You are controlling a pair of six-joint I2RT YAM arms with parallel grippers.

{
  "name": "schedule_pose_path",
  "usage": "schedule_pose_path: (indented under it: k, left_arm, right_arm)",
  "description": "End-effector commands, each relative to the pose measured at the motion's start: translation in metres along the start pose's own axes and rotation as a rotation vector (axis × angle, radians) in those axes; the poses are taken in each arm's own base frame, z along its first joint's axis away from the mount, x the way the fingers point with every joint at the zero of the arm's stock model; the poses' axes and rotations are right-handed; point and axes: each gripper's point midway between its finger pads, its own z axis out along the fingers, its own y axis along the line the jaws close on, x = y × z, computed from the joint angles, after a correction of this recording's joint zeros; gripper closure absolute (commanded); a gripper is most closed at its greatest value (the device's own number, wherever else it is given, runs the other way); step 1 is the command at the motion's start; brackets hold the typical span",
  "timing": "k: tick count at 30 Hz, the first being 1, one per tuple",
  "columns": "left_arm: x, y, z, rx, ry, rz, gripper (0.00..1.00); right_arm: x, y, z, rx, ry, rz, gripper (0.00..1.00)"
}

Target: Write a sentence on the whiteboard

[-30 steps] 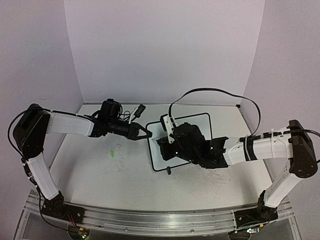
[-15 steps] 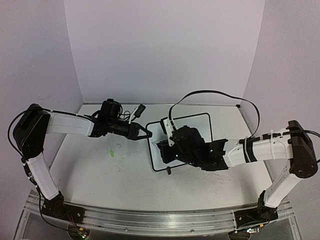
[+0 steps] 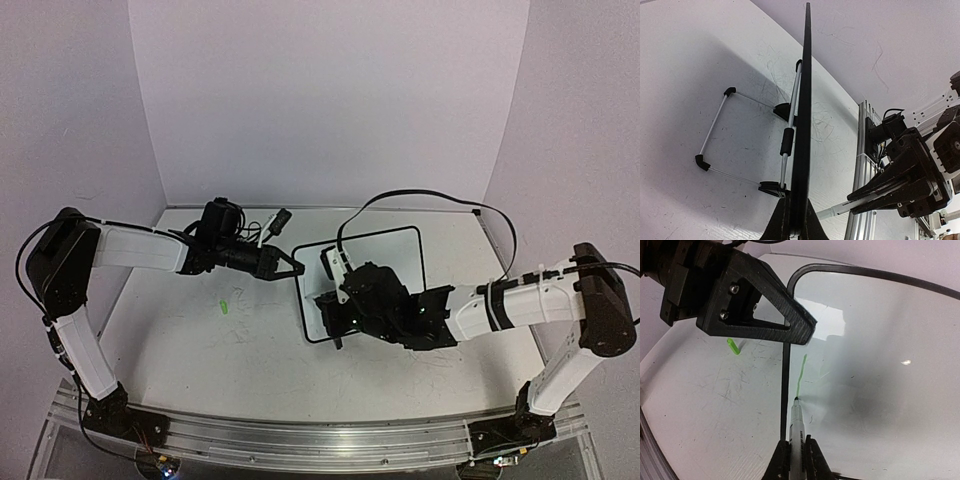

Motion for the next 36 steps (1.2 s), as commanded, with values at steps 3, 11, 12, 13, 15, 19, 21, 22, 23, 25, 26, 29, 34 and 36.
schedule_pose_path:
  k: [3,11,12,13,15,19,21,22,23,25,26,29,34,36]
  left_arm:
    - [-0.013,-0.018,-0.005,0.045,-0.019,0.019,1.00]
    - [-0.013,-0.018,-0.006,0.045,-0.019,0.021,1.00]
    - [-0.013,-0.018,-0.006,0.045,-0.020,0.021,1.00]
    - [-0.013,-0.018,-0.006,0.045,-0.019,0.021,1.00]
    - [-0.012,-0.018,-0.006,0.045,-0.018,0.021,1.00]
    - [-0.012,-0.018,-0.005,0.045,-0.017,0.020,1.00]
    - [-0.012,-0.017,-0.005,0.044,-0.017,0.020,1.00]
    - [-0.012,-0.017,-0.005,0.045,-0.016,0.019,1.00]
    - [-0.012,-0.017,-0.005,0.045,-0.016,0.019,1.00]
    - [-0.012,-0.017,-0.005,0.046,-0.015,0.019,1.00]
    - [-0.012,-0.017,-0.005,0.047,-0.015,0.018,1.00]
    - [-0.012,-0.018,-0.005,0.046,-0.015,0.020,1.00]
    - [-0.012,-0.018,-0.006,0.046,-0.017,0.022,1.00]
    - [-0.012,-0.019,-0.006,0.047,-0.016,0.022,1.00]
  right_arm:
    - [0.004,0.003,0.001,0.004,0.000,0.016,1.00]
    - [-0.002,-0.011,-0.004,0.076,-0.037,0.046,1.00]
    - [-0.003,-0.014,-0.005,0.088,-0.043,0.054,1.00]
    - [-0.003,-0.015,-0.005,0.096,-0.045,0.058,1.00]
    - [-0.002,-0.018,-0.006,0.104,-0.045,0.059,1.00]
    - [0.001,-0.022,-0.006,0.124,-0.039,0.068,1.00]
    - [0.002,-0.025,-0.007,0.136,-0.043,0.073,1.00]
    - [0.001,-0.026,-0.007,0.145,-0.047,0.075,1.00]
    - [0.001,-0.027,-0.008,0.150,-0.050,0.076,1.00]
    - [-0.001,-0.029,-0.008,0.160,-0.057,0.078,1.00]
    - [-0.002,-0.030,-0.009,0.164,-0.061,0.081,1.00]
    - [-0.002,-0.032,-0.009,0.181,-0.062,0.087,1.00]
    - [-0.001,-0.038,-0.012,0.207,-0.065,0.099,1.00]
    - [-0.002,-0.037,-0.013,0.201,-0.066,0.100,1.00]
